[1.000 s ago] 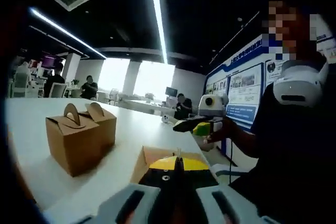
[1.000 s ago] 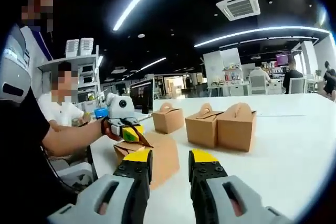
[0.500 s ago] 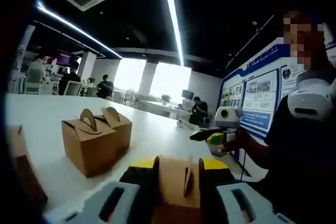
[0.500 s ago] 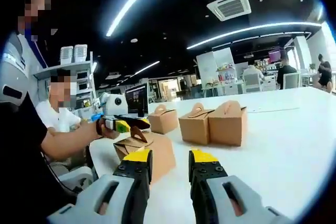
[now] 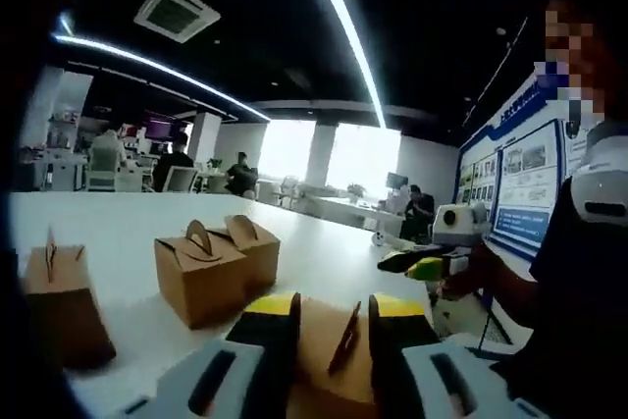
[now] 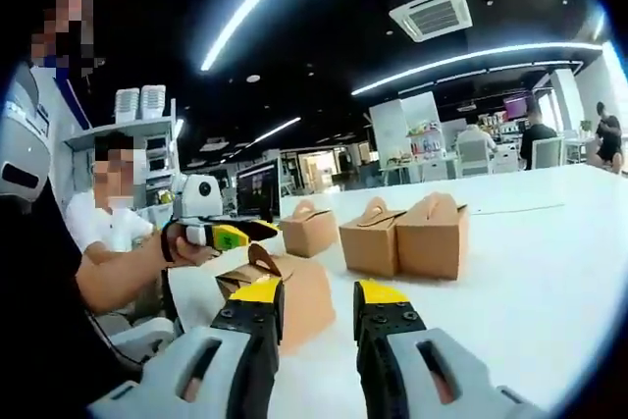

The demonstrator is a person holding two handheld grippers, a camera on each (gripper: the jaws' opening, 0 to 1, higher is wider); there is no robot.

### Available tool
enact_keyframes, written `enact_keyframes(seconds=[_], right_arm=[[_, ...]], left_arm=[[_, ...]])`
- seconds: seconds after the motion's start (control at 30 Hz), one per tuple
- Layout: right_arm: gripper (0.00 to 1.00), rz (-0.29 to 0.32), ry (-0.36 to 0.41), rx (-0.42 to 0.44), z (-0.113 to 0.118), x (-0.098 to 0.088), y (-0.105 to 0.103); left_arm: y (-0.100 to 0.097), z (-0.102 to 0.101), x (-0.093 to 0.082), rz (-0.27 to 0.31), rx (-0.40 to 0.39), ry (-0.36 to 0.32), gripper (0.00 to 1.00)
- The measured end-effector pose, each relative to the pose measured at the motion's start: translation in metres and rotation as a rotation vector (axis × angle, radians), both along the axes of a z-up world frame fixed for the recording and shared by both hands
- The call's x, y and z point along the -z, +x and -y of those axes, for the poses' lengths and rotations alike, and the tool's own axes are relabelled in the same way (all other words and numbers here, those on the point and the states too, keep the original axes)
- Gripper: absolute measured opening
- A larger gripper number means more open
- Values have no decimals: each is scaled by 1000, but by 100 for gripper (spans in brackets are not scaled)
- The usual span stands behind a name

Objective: Pick up one paper box from the group, open the paper box, and remove the item inside

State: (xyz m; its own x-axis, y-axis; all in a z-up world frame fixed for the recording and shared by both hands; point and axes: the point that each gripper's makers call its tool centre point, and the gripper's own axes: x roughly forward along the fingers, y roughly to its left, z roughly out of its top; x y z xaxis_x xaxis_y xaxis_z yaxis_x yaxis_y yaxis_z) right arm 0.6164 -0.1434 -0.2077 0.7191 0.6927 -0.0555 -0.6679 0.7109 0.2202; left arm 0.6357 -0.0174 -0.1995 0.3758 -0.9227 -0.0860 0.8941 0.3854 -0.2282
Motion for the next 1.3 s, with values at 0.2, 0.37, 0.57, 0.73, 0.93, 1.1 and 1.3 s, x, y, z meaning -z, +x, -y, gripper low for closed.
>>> enact_keyframes(seconds=[0.2, 0.37, 0.57, 0.73, 0.93, 1.1, 1.3], right_arm=[[29, 16, -13, 27, 8, -3, 6], [29, -7, -21, 1, -1, 5, 4], [28, 5, -54, -26, -11, 6, 1], [28, 33, -81, -57, -20, 2, -3], [28, 57, -165, -89, -36, 4, -4], [28, 71, -188, -102, -43, 4, -3], [28, 48, -191, -117, -49, 11, -3]], left_arm=[[-8, -9, -4, 23, -67, -14, 30], [4, -22, -5, 50, -183, 2, 29], [-3, -29, -4, 81, -240, 42, 29], [-11, -34, -1, 103, -279, 62, 29], [-16, -42, 14, 109, -330, 133, 29], [-26, -37, 25, 78, -307, 136, 29], [-35, -28, 27, 88, -298, 174, 29]])
